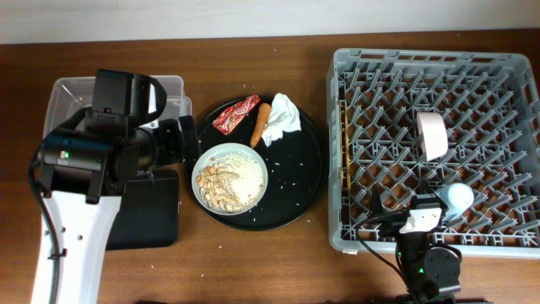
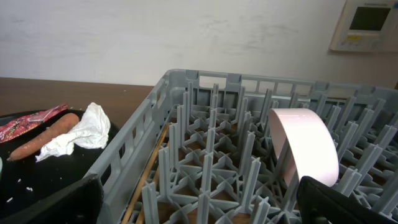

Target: Sort waste into correct bins and load items into the dishwasher rack

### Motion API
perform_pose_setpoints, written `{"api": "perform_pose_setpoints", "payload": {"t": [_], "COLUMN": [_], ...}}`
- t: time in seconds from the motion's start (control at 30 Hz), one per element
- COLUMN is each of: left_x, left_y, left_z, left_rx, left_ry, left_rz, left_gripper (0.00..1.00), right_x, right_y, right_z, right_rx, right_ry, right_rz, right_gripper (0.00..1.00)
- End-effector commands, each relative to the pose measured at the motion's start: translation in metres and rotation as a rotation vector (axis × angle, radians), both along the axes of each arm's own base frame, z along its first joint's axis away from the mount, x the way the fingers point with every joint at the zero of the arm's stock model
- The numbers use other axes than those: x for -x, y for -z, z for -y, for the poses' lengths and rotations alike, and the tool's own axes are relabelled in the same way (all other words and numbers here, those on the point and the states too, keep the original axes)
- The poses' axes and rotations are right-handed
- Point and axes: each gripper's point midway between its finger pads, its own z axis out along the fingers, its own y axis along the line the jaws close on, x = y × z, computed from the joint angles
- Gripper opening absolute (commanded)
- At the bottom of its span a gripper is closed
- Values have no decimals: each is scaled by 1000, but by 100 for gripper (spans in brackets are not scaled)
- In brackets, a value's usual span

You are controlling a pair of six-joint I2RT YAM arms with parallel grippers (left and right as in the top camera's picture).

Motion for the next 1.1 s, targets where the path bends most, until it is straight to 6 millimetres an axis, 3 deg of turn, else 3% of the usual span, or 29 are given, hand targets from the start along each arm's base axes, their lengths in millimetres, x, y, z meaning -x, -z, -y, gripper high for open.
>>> {"api": "perform_pose_setpoints", "payload": {"t": [0.0,0.13,0.2,0.23,0.3,0.43,0.5,0.57,0.67,0.77,0.83,0.9,0.93,1.07], "left_x": [0,-20,-39,-50,-63,-118,-140,-152,-167,-172,-173,-169,-166,-167], "left_y": [-1,-5,27,51,75,142,180,195,215,237,245,275,286,280], "left_z": [0,44,62,79,99,144,180,198,211,229,230,227,225,228], "left_rx": [-7,214,130,82,21,-59,-51,-68,-74,-5,-7,-24,-30,-19], "left_ry": [4,58,104,167,243,323,459,510,510,552,552,553,553,558], "left_rz": [3,46,37,15,2,28,67,110,154,157,151,92,69,70], "left_gripper": [99,99,94,84,79,78,74,73,72,57,54,50,43,21], "right_x": [0,0,0,0,0,0,0,0,0,0,0,0,0,0], "right_y": [2,2,2,2,2,2,2,2,2,2,2,2,2,2], "right_z": [2,2,2,2,2,2,2,2,2,2,2,2,2,2], "right_rx": [0,0,0,0,0,0,0,0,0,0,0,0,0,0], "right_ry": [11,11,11,11,11,11,11,11,11,11,11,11,11,11], "right_rz": [4,3,3,3,3,3,3,3,3,3,4,3,3,3], "right_gripper": [98,98,98,98,98,98,98,98,98,98,98,98,98,98]}}
